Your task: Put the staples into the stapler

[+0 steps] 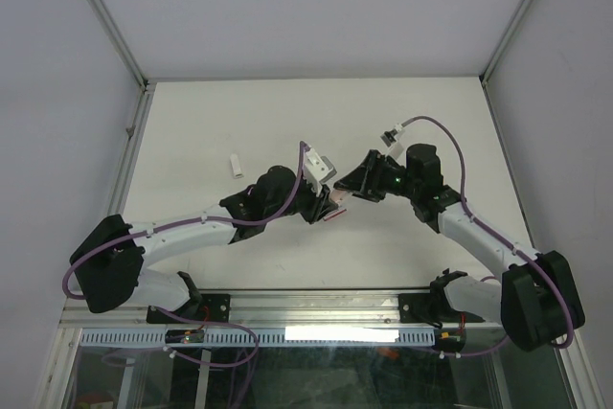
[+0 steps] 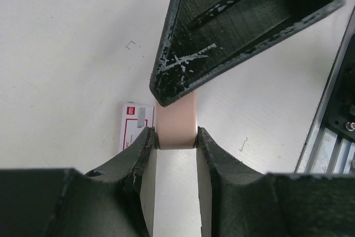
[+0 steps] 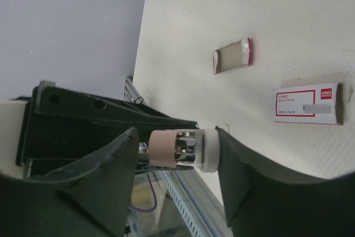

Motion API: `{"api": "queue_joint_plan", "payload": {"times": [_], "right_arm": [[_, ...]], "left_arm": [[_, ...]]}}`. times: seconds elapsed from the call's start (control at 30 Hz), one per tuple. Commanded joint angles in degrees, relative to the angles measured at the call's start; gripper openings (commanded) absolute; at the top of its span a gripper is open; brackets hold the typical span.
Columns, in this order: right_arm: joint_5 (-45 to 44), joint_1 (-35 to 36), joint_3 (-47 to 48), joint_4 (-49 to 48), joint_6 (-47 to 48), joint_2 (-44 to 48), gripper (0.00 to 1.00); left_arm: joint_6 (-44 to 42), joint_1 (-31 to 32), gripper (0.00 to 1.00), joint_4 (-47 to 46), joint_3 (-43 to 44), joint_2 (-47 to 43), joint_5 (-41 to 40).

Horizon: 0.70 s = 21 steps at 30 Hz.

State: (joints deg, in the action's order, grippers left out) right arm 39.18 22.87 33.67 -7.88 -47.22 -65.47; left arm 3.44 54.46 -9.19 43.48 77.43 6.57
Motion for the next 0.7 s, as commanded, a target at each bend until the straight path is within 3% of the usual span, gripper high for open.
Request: {"api": "queue_joint_plan", "payload": {"times": [0.0, 0.03, 0.27, 0.3, 0.37, 0.4, 0.43, 0.53, 0.67], "right_arm": [[-0.19, 0.1, 2.66, -0.63, 1.06, -0.09, 0.27], [-0.9, 0.08, 2.5, -0.23, 1.15, -0.03, 0.02], [-1.58, 0.07, 2.33, 0.42, 1.62, 0.48, 0.0], [-1.19, 0.0, 2.62, 0.53, 1.81, 0.44, 0.03], [-0.62, 0.02, 3.04, 0.66, 2.46, 0.74, 0.54], [-0.75, -0.02, 3.17, 0.78, 2.76, 1.08, 0.72], [-1.26, 0.0, 3.39, 1.32, 3.33, 1.73, 0.82], [-4.96, -0.2, 4.95, 5.86, 6.64, 4.2, 0.93], [-13.91, -1.37, 6.81, 12.8, 10.44, 8.63, 0.96]], "left_arm": [[-0.88, 0.83, 0.0, -2.58, 2.49, -2.04, 1.4], [-0.97, 0.89, 0.0, -2.45, 2.49, -2.17, 1.37], [-0.77, 0.96, 0.0, -2.33, 2.4, -2.41, 0.75], [-0.61, 0.92, 0.0, -2.26, 2.48, -2.37, 0.66], [0.31, 0.91, 0.0, -2.31, 2.51, -2.42, 0.24], [0.72, 0.94, 0.0, -2.37, 2.49, -2.4, -0.21], [1.15, 0.92, 0.0, -2.26, 2.36, -2.52, -0.64], [2.63, 0.91, 0.0, -1.86, 1.92, -3.07, -2.75], [4.77, 0.6, 0.0, 0.63, 1.47, -4.03, -8.32]]}}
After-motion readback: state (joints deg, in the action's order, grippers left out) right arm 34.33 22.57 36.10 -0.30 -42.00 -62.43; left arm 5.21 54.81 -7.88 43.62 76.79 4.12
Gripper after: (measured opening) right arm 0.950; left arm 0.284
